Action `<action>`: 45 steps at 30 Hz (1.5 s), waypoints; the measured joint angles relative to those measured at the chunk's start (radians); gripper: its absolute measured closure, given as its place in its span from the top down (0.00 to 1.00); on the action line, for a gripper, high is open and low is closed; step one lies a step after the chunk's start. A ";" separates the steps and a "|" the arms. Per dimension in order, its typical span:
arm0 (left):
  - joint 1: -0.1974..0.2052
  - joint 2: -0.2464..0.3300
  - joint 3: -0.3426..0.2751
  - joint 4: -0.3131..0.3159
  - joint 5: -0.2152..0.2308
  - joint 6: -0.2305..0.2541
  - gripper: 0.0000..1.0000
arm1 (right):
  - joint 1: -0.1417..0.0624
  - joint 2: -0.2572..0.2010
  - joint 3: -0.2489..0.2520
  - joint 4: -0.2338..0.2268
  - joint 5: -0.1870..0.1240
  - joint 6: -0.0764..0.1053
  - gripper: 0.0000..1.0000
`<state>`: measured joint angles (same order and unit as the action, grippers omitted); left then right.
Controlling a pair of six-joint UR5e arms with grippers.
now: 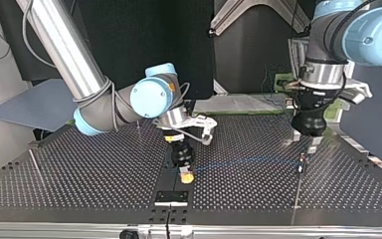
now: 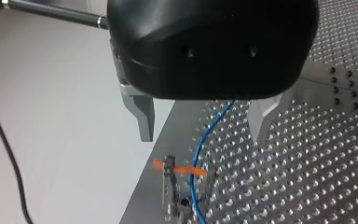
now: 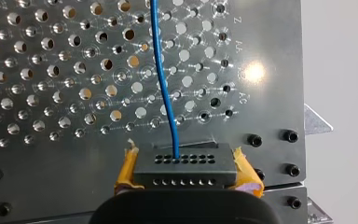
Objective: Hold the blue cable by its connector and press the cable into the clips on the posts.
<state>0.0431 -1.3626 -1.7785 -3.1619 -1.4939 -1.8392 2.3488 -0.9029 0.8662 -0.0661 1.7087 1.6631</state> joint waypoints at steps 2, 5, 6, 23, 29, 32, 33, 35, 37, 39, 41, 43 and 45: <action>-0.007 0.001 0.001 -0.001 0.013 0.015 1.00 | -0.001 0.000 0.000 0.000 0.001 0.000 0.00; -0.018 -0.002 0.006 -0.006 0.034 0.043 1.00 | -0.002 0.000 0.000 0.000 0.001 0.000 0.00; -0.021 -0.003 0.008 -0.010 0.038 0.051 1.00 | -0.003 0.001 0.001 0.000 0.001 0.000 0.00; -0.077 -0.091 0.074 0.006 0.017 0.189 1.00 | -0.010 0.002 0.000 0.000 -0.001 -0.007 0.00; -0.093 -0.104 0.081 0.034 -0.017 0.209 1.00 | -0.009 0.002 0.000 0.000 -0.001 -0.009 0.00; -0.099 -0.106 0.087 0.047 -0.038 0.214 1.00 | -0.008 0.002 0.000 0.000 -0.001 -0.009 0.00; -0.101 -0.107 0.090 0.050 -0.044 0.216 1.00 | -0.008 0.002 0.000 0.000 -0.001 -0.009 0.00; -0.106 -0.114 0.097 0.054 -0.055 0.222 1.00 | -0.007 0.002 0.000 0.000 -0.001 -0.009 0.00; -0.111 -0.124 0.103 0.055 -0.060 0.227 1.00 | -0.007 0.002 0.000 0.000 -0.001 -0.009 0.00; -0.117 -0.137 0.109 0.059 -0.065 0.231 1.00 | -0.007 0.002 0.000 0.000 -0.001 -0.009 0.00; -0.126 -0.154 0.113 0.064 -0.078 0.237 1.00 | -0.006 0.002 0.000 -0.001 -0.001 -0.009 0.00; -0.133 -0.166 0.116 0.071 -0.088 0.239 1.00 | -0.005 0.002 0.000 -0.001 -0.001 -0.009 0.00; -0.138 -0.174 0.120 0.081 -0.100 0.241 1.00 | -0.005 0.002 0.000 -0.001 -0.001 -0.009 0.00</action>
<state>-0.0953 -1.5371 -1.6586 -3.0811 -1.5940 -1.5986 2.3442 -0.9013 0.8663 -0.0675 1.7076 1.6539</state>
